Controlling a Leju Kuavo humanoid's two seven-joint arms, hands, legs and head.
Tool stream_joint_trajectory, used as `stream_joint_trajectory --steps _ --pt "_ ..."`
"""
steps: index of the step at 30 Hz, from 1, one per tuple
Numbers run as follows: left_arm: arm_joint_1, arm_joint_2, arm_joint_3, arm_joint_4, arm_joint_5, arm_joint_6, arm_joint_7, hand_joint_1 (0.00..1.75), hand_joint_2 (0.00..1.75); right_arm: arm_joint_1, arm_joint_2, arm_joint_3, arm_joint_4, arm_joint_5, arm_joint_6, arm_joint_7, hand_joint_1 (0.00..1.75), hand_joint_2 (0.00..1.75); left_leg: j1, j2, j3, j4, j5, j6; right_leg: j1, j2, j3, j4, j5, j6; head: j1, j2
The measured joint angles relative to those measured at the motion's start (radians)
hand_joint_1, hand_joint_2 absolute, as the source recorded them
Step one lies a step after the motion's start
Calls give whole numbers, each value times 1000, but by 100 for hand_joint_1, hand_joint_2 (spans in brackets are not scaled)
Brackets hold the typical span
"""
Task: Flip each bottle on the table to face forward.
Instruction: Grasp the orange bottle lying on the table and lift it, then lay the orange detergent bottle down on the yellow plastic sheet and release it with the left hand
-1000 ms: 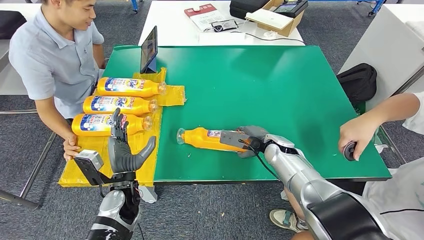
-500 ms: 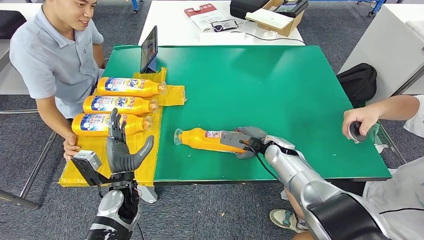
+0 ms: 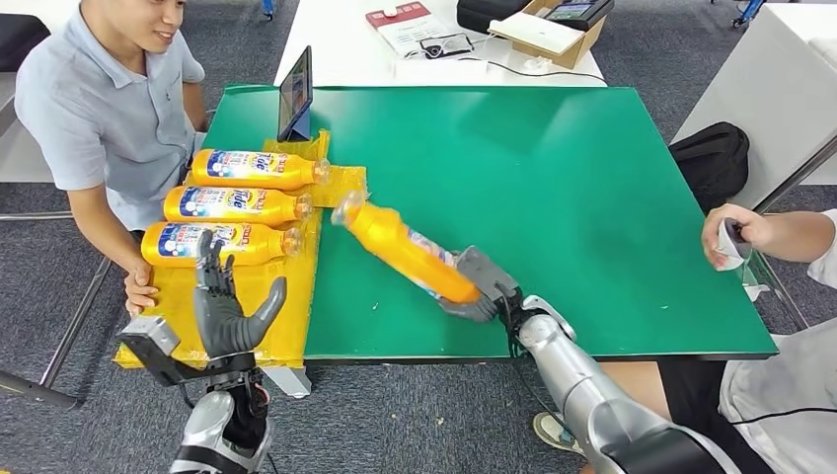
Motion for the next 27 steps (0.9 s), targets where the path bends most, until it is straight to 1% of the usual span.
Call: stream_joint_trajectory --steps 2,3,5,7,9,12,15,20,24,27 --pt "29 1 4 -36 -9 -8 21 0 175 45 8 -23 -70 -41 -48 -16 175 175 0 -1 0 0 0 0 0 0 0 0 -1 1 0 0" --pt "43 3 5 -48 -6 -28 41 0 175 70 12 -32 -107 -55 -70 -26 175 175 0 -2 -1 0 -1 0 0 -1 0 0 -2 2 0 0" --pt "68 8 5 -59 23 -112 94 0 175 124 22 -45 -188 -82 -119 -54 175 175 0 -4 -2 0 -1 0 0 -2 -1 0 -3 2 0 0" --pt "88 16 3 -55 62 -225 139 0 175 171 34 -55 -269 -102 -161 -80 175 175 0 -4 -3 0 -1 0 0 -3 -3 0 -3 2 0 0" --pt "97 25 -4 -45 74 -319 154 0 175 204 44 -60 -335 -111 -179 -92 175 175 0 -4 -4 0 -1 0 0 -2 -4 0 -3 2 0 0" --pt "99 41 -28 -32 37 -402 150 0 175 235 56 -59 -393 -111 -187 -113 175 175 0 -4 -4 0 -1 0 0 -3 -4 0 -3 2 0 0" --pt "96 52 -50 -23 1 -424 150 0 175 251 67 -59 -423 -111 -192 -128 175 175 0 -4 -4 0 -1 0 0 -3 -4 0 -3 2 0 0" --pt "66 60 -80 -5 -50 -413 148 0 175 258 85 -51 -434 -96 -184 -135 175 175 0 -4 -5 0 -1 0 0 -3 -4 0 -3 2 0 0" --pt "15 52 -110 9 -40 -421 135 0 175 258 105 11 -411 -9 -161 -162 175 175 0 -4 -5 0 -1 0 0 -2 -4 0 -3 2 0 0" --pt "-14 47 -135 20 -30 -429 132 0 175 258 119 68 -384 30 -162 -186 175 175 0 -4 -5 0 -1 -1 0 -3 -4 0 -3 1 0 0"
